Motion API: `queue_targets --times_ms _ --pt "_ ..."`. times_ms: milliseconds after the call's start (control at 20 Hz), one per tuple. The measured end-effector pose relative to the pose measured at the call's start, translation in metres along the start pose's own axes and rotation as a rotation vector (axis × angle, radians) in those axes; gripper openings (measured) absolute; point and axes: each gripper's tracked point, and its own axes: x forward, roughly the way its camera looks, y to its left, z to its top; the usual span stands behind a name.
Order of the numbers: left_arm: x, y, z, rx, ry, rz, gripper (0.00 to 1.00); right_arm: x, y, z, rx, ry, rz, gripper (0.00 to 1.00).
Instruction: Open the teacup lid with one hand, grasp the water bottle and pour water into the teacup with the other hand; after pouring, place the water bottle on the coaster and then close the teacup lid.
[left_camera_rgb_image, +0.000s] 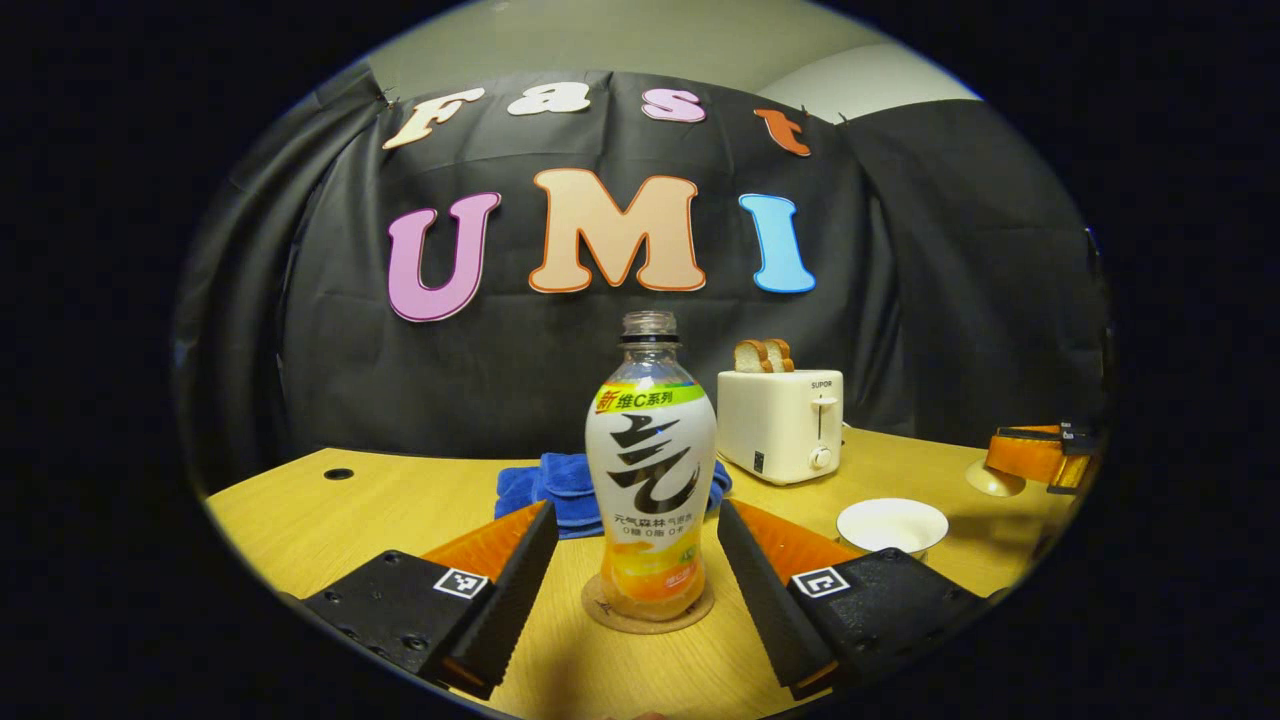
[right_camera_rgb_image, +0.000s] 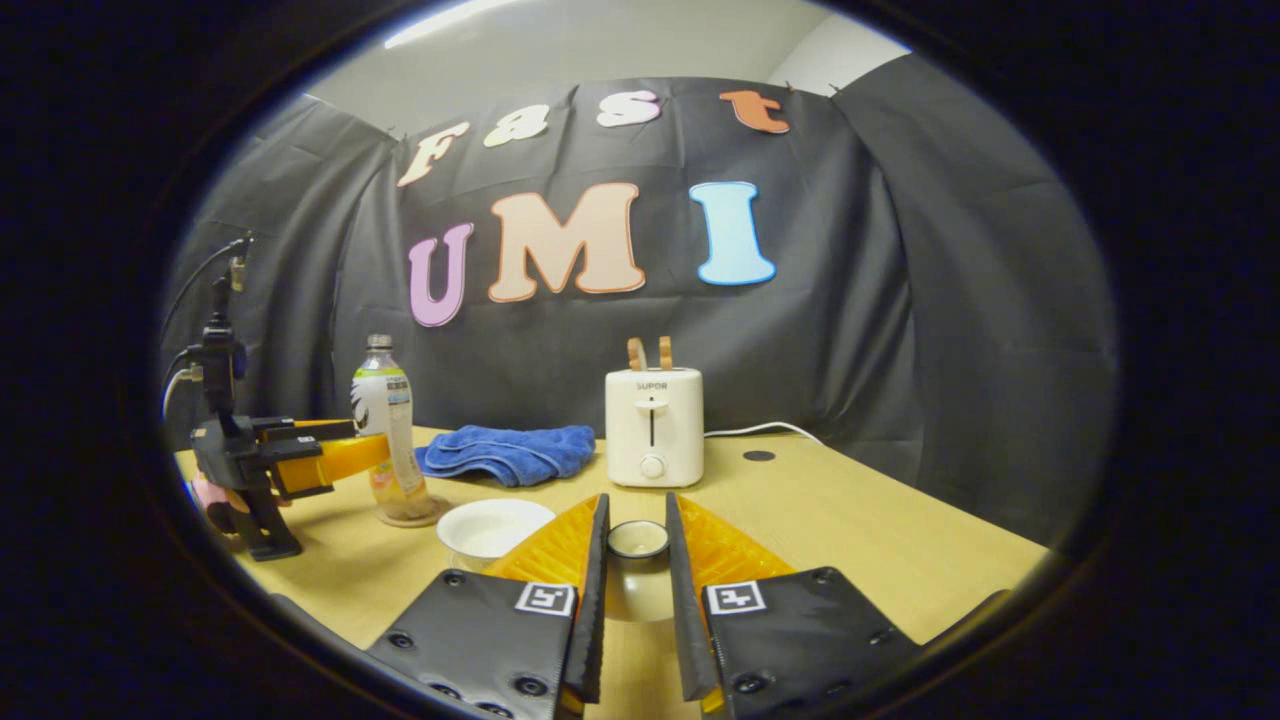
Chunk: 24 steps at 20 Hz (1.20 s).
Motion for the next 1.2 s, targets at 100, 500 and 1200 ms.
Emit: queue_targets --times_ms 100,500,1200 --pt "-0.009 0.01 0.002 0.003 -0.004 0.044 0.94 0.004 0.014 -0.001 0.001 0.0 0.035 0.34" --pt "-0.061 0.05 0.002 0.006 -0.007 0.191 0.94 0.028 0.075 -0.003 0.003 0.009 0.17 0.34" --pt "-0.075 0.055 -0.001 0.006 -0.007 0.217 0.94 0.056 0.106 -0.026 -0.017 0.152 0.234 0.33"
